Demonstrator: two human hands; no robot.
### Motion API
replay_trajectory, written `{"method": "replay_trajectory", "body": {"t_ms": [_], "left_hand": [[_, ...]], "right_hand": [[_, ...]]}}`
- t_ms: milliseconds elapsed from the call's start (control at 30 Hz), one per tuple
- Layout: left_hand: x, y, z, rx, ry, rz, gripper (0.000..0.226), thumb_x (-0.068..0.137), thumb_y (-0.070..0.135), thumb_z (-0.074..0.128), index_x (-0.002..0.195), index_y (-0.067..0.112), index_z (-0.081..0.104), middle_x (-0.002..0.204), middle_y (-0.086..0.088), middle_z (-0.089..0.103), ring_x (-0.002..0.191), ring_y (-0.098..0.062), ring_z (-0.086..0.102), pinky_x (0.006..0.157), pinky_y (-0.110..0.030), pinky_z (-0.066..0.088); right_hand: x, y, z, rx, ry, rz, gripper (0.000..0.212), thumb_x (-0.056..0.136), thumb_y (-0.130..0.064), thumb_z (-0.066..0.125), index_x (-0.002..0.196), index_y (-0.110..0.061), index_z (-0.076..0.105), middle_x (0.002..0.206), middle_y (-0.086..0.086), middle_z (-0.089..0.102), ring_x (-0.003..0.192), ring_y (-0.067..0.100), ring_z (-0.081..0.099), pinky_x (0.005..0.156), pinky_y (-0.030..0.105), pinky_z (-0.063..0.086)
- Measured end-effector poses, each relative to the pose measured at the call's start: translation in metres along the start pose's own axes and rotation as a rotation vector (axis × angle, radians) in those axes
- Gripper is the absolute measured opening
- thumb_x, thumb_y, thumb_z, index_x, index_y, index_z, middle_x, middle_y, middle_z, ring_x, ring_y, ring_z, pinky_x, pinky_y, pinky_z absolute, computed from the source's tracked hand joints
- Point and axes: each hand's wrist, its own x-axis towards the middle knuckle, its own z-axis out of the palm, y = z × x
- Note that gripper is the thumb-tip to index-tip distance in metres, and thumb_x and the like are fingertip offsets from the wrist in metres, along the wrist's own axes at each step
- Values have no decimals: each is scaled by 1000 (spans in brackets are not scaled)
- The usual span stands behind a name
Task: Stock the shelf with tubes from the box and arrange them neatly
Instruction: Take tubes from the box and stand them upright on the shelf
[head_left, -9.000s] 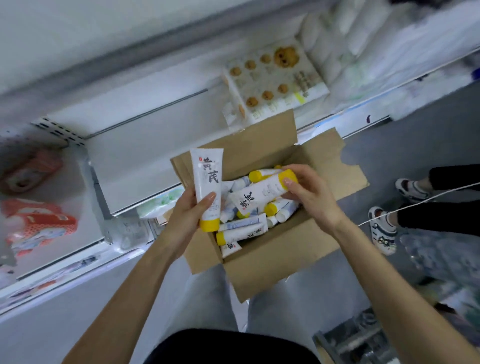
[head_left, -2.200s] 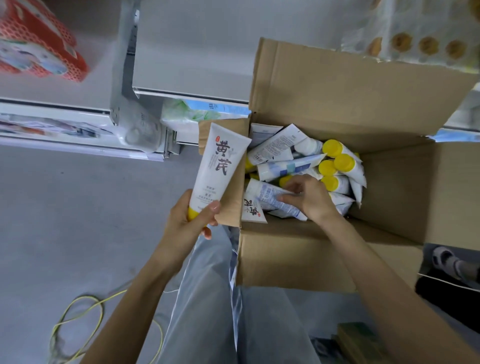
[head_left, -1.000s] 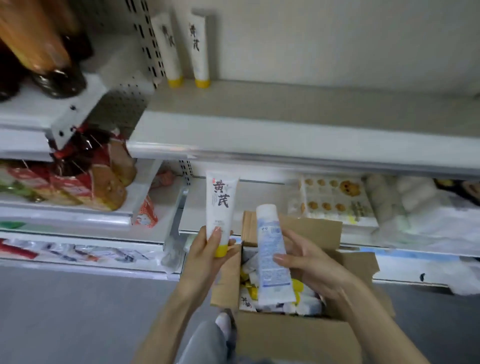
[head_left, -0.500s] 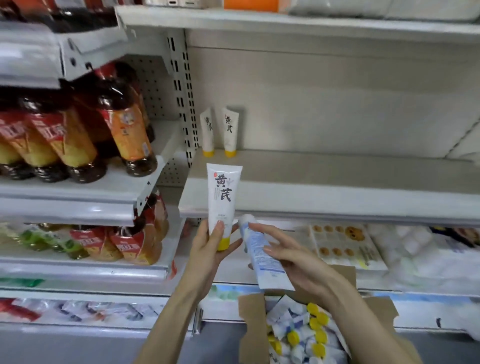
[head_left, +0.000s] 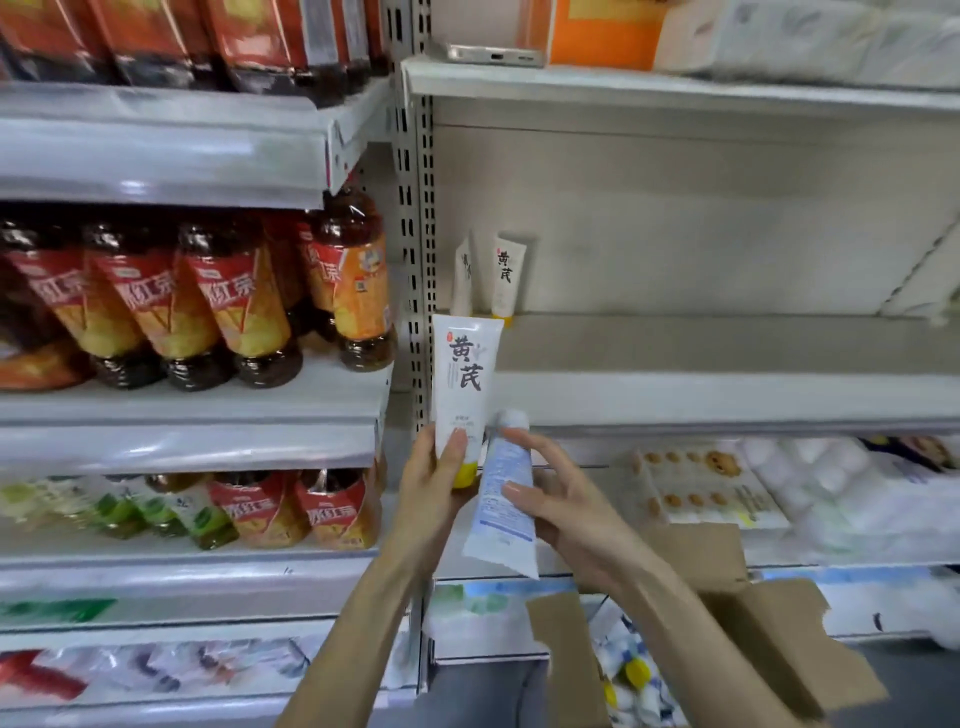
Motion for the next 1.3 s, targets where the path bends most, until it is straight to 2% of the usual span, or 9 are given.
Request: {"method": "replay_trajectory", "body": {"t_ms": [133, 233, 333, 500, 633, 833, 1000, 1167, 1300], "left_hand": [[-5, 2, -12, -46, -1, -13, 46, 84, 34, 51, 126, 16, 50, 116, -4, 67, 100, -15, 67, 76, -32, 55], [-8, -1, -18, -84, -21, -29, 49, 82, 36, 52, 127, 16, 50, 120, -7, 65, 107, -17, 64, 81, -32, 55], [-11, -5, -20, -95, -43, -32, 48, 84, 34, 51, 129, 15, 48, 120, -7, 65, 110, -19, 63, 76, -27, 55], [-12, -8, -14, -98, -65, 2, 44, 88, 29, 49, 127, 10, 48, 119, -7, 65, 109, -19, 63, 76, -31, 56], [-3, -11, -5, -93, -35, 17, 44, 85, 29, 51, 125, 10, 49, 120, -6, 63, 106, -18, 65, 71, -30, 57], [28, -20, 15, -50, -19, 13, 21, 89, 22, 52, 109, 16, 55, 112, -6, 67, 106, -21, 64, 78, -28, 56], [68, -30, 41, -37, -5, -14, 23, 93, 17, 49, 115, 8, 53, 112, -10, 67, 97, -20, 68, 75, -28, 56], [115, -34, 60, 74, 31, -8, 36, 80, 39, 56, 111, 22, 59, 112, 0, 69, 108, -19, 62, 96, -38, 47], [154, -33, 69, 147, 22, 24, 28, 82, 42, 52, 108, 32, 58, 111, 10, 67, 105, -6, 60, 90, -25, 44]], "right_hand": [[3, 10, 17, 162, 176, -102, 78, 81, -1, 66, 137, -46, 35, 118, 22, 60, 96, 27, 68, 69, 28, 54], [3, 11, 22, 191, 287, -153, 91, 80, -1, 68, 139, -53, 21, 123, 18, 58, 105, 29, 65, 76, 31, 55], [2, 11, 21, 206, 396, -183, 95, 80, -5, 70, 141, -53, 15, 116, 17, 64, 103, 28, 65, 78, 31, 55], [3, 9, 12, 302, 531, -207, 95, 80, -3, 69, 143, -47, 13, 105, 7, 70, 101, 32, 66, 73, 34, 56], [11, 11, -5, 402, 575, -221, 104, 76, 4, 71, 143, -47, 10, 125, 13, 55, 105, 27, 64, 71, 35, 56], [28, 5, -43, 464, 626, -231, 69, 79, 3, 68, 133, -20, 32, 109, 17, 63, 102, 31, 65, 72, 34, 58], [60, 1, -85, 576, 711, -210, 50, 83, -1, 66, 124, -9, 39, 123, 24, 56, 105, 32, 63, 75, 40, 58], [95, -17, -141, 603, 696, -212, 43, 87, -2, 61, 121, -15, 37, 110, 13, 55, 98, 23, 59, 66, 34, 56], [123, -32, -176, 612, 603, -212, 30, 86, -2, 61, 110, -13, 46, 95, 8, 56, 87, 19, 58, 68, 30, 51]]}}
